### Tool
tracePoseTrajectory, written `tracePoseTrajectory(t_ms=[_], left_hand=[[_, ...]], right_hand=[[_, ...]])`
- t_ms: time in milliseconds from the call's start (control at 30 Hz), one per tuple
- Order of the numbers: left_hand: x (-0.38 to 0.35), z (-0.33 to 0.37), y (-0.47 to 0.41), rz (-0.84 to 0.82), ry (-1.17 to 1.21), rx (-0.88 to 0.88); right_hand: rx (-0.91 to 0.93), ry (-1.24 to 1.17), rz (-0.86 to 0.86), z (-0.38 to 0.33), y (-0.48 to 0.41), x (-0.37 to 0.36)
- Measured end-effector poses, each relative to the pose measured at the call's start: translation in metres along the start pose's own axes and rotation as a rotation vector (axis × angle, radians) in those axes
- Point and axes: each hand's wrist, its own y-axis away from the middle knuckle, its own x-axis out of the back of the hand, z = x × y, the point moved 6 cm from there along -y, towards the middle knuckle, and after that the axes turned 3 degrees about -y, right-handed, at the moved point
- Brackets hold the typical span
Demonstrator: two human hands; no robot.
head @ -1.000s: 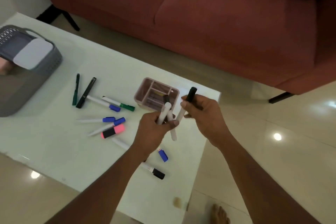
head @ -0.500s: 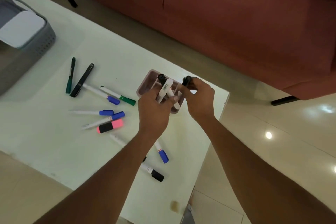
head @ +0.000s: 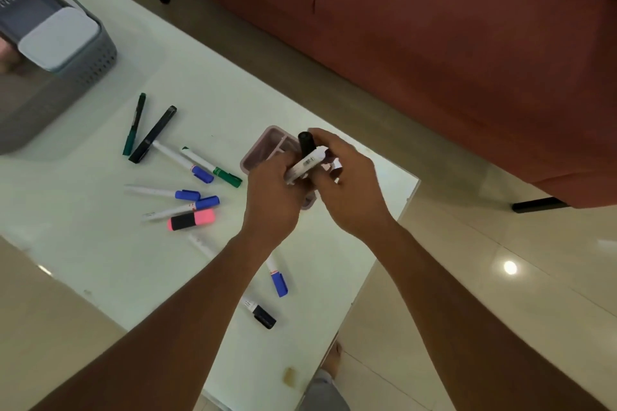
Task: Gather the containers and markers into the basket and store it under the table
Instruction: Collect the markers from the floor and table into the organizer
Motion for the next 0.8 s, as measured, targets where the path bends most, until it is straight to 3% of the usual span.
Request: tracePoseTrajectory(t_ms=[67, 133, 300, 433, 600, 800], left_hand=[[0.000, -0.002, -0.002, -0.005, -0.052, 0.025], [0.000, -0.004, -0.002, -0.007, -0.020, 0.069], [0.011, -0.013, 0.004, 0.100, 0.111, 0.130], [0.016, -0.030, 0.009, 0.153, 0.210, 0.257], [0.012, -0.032, 0.010, 0.115, 0.209, 0.220], [0.004, -0.028, 0.009, 0.107, 0.286, 0.272]], right_hand=[[0.027, 0.034, -0.159, -0.007, -0.008, -0.007], [0.034, 0.006, -0.198, -0.008, -0.016, -0.006], [0.022, 0.016, 0.017, 0.006, -0.022, 0.005], [0.032, 0.131, 0.035, 0.022, -0.016, 0.000], [-0.030, 0.290, 0.062, 0.038, -0.005, -0.007], [-0.035, 0.178, 0.287, 0.025, 0.015, 0.004]])
